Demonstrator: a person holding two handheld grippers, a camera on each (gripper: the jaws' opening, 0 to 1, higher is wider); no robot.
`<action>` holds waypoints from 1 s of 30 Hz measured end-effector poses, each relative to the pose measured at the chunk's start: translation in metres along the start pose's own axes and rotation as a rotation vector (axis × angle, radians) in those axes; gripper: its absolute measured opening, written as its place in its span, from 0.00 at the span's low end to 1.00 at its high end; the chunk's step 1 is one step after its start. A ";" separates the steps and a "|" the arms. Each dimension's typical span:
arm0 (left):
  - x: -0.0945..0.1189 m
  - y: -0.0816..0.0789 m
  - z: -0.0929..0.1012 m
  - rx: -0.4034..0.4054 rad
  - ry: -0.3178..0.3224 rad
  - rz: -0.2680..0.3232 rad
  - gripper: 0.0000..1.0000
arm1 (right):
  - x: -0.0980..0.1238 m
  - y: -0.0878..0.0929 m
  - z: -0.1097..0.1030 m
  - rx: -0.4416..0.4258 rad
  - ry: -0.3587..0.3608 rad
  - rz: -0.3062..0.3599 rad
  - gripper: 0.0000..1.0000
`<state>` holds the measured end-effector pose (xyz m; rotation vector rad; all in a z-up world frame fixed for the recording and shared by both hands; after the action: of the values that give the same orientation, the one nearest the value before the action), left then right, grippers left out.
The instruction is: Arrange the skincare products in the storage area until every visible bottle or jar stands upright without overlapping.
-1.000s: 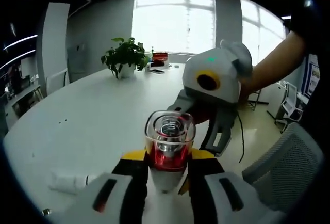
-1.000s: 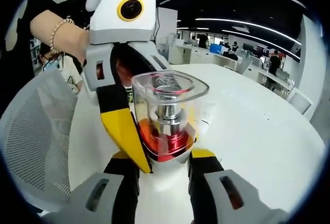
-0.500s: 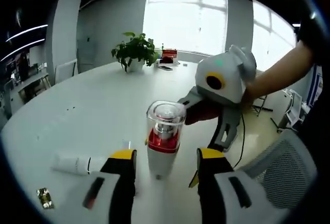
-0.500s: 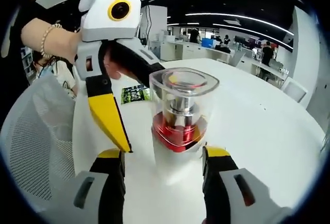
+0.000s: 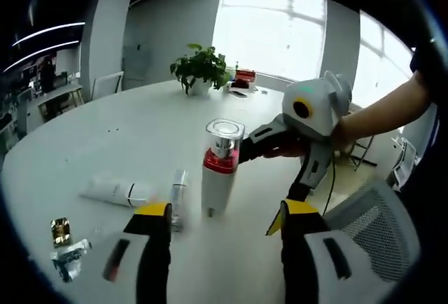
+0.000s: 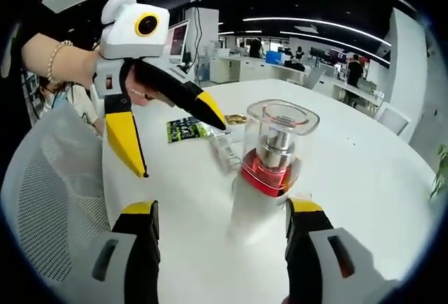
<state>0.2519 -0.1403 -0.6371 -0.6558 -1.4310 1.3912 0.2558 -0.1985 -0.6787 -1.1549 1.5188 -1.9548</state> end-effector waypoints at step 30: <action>0.085 0.018 0.000 0.105 -0.182 0.038 0.81 | 0.020 -0.015 -0.022 -0.072 0.135 0.087 0.88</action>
<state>0.2170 -0.0608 -0.6303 -0.5013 -1.4811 1.5773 0.2290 -0.1951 -0.6592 -0.9851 1.6908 -1.9693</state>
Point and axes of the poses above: the point that each gripper's makers call its tool centre point, and the gripper's own axes: x roughly backward along the fingers, z roughly to its right, y roughly out of its underside, the point moved 1 cm from there along x, roughly backward along the fingers, and after that the axes turned 11 degrees about z, right-handed, at the moved point
